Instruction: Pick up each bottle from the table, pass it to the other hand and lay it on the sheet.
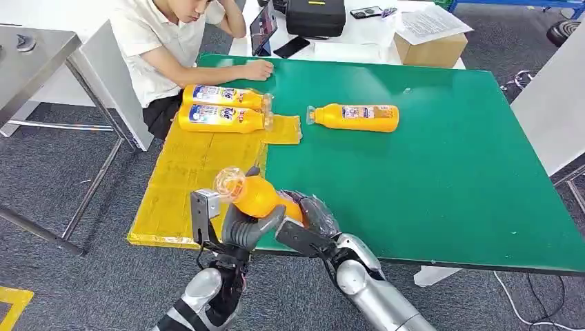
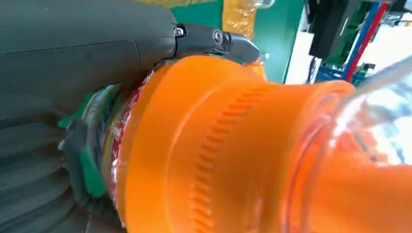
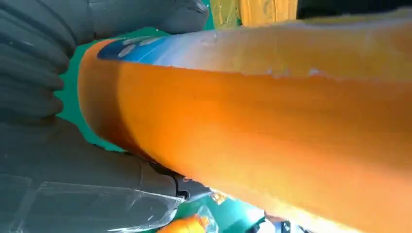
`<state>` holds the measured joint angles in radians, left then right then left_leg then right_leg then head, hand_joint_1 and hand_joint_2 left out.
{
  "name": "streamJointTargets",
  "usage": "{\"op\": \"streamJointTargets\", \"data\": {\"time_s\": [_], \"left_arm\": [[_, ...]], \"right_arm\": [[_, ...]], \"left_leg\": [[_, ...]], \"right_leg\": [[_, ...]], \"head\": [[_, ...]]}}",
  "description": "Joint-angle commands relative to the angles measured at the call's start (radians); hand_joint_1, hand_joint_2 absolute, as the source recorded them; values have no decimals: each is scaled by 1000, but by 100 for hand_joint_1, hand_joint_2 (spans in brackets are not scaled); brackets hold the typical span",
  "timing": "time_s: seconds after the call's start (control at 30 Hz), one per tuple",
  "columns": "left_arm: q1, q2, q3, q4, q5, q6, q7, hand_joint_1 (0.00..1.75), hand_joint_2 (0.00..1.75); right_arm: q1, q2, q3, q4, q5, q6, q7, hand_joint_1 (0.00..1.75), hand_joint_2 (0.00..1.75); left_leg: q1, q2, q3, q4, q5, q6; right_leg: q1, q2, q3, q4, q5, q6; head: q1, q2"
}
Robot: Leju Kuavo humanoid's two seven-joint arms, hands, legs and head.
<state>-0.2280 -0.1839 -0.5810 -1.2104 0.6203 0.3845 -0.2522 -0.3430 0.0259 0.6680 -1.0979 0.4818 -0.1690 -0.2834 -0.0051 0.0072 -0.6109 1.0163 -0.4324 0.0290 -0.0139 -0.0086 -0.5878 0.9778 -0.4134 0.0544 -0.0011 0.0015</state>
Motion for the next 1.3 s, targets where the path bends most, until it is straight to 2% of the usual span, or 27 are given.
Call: {"op": "streamJointTargets", "data": {"time_s": [0.03, 0.33, 0.37, 0.4, 0.53, 0.67, 0.73, 0.9, 0.93, 1.0, 1.03, 1.07, 1.13, 1.17, 1.23, 1.27, 1.3], "left_arm": [[-71, -24, 25, 132, -5, 25, -48, 175, 175], [-59, -27, 45, 88, -9, 31, -73, 175, 175], [-55, -27, 49, 81, -15, 39, -84, 175, 175], [-49, -32, 58, 63, -24, 49, -112, 175, 175], [-34, -36, 94, -11, 11, 39, -104, 175, 175], [11, -29, 153, -113, 102, -14, -94, 175, 175], [52, -13, 194, -199, 129, -26, -94, 175, 175], [63, -14, 209, -212, 144, -30, -87, 175, 175], [72, -12, 240, -219, 161, -26, -92, 175, 175], [67, 10, 274, -202, 149, 10, -98, 175, 175], [13, 53, 242, -104, -21, 168, -120, 175, 175], [-33, 75, 217, -10, -132, 238, -150, 175, 175], [-93, 60, 252, 136, -375, 314, -267, 175, 175], [-101, 9, 367, 188, -612, 314, -251, 173, 175], [-106, 10, 409, 210, -791, 314, -187, 175, 175], [-105, 14, 408, 205, -791, 312, -186, 175, 175], [-109, 19, 413, 215, -884, 314, -158, 175, 175]], "right_arm": [[-65, -3, 110, -43, -2, 6, -2, 175, 175], [-59, -8, 122, -59, -23, 13, -15, 175, 175], [-56, -8, 119, -60, -28, 12, -19, 143, 175], [-47, -6, 116, -65, -48, 23, -29, 2, 175], [-20, -7, 126, -66, -89, 56, -75, 0, 175], [24, 2, 105, -78, -107, 26, -117, 0, 175], [95, 20, 90, -110, -124, 5, -150, 0, 175], [112, 22, 93, -120, -122, -2, -155, 0, 175], [146, 32, 80, -132, -123, -29, -175, 0, 0], [195, 49, 72, -135, -107, -85, -199, 0, 0], [235, 70, 50, -137, -106, -156, -222, 0, 0], [262, 87, 34, -138, -111, -204, -238, 0, 0], [294, 121, 25, -147, -119, -287, -293, 0, 0], [296, 135, 23, -149, -115, -348, -318, 0, 0], [298, 151, 16, -163, -151, -407, -352, 0, 0], [296, 149, 19, -170, -151, -406, -351, 0, 0], [301, 155, 7, -183, -146, -457, -379, 0, 0]], "left_leg": [[0, 1, 1, 0, -1, -1], [1, 1, 1, 0, -1, -1], [1, 1, 2, 0, -1, -2], [0, 1, 1, 0, -1, -1], [1, 1, 2, 0, -2, -2], [1, 1, 1, 0, -1, -1], [1, 1, 1, 0, -1, -2], [1, 0, 1, 0, -1, -2], [1, 0, 0, 0, -1, -2], [1, -1, 1, -1, -1, -2], [1, -1, 2, -1, -1, -2], [2, -2, 2, -2, -1, -2], [2, -4, 5, -4, -1, -3], [1, -5, 3, -3, 0, -3], [1, -1, 1, -1, -1, -2], [1, -1, 3, -1, -1, -3], [1, -1, 2, -1, -1, -2]], "right_leg": [[0, 2, 0, 1, 0, -1], [0, 2, 0, 0, 0, -1], [1, 2, 1, 1, -1, -2], [0, 2, 0, 0, 0, -1], [1, 2, 1, 0, -1, -2], [1, 1, 1, 0, -1, -1], [1, 1, 1, 0, -1, -2], [1, 0, 0, 0, -1, -2], [1, 0, -1, 0, -1, -2], [1, 0, 0, -1, -2, -2], [1, 0, 1, -1, -2, -3], [2, -1, 2, -2, -2, -3], [1, -4, 4, -2, -2, -4], [1, -4, 3, -2, -2, -3], [1, 0, -1, 0, -1, -2], [1, 0, 1, 1, -2, -3], [1, 0, 0, 1, -2, -3]], "head": [[0, 0], [0, 0], [0, 0], [0, 0], [0, 0], [1, 0], [0, 0], [0, 0], [0, 0], [0, 0], [0, 0], [0, 0], [1, 0], [0, 0], [0, 0], [0, 0], [0, 0]]}}
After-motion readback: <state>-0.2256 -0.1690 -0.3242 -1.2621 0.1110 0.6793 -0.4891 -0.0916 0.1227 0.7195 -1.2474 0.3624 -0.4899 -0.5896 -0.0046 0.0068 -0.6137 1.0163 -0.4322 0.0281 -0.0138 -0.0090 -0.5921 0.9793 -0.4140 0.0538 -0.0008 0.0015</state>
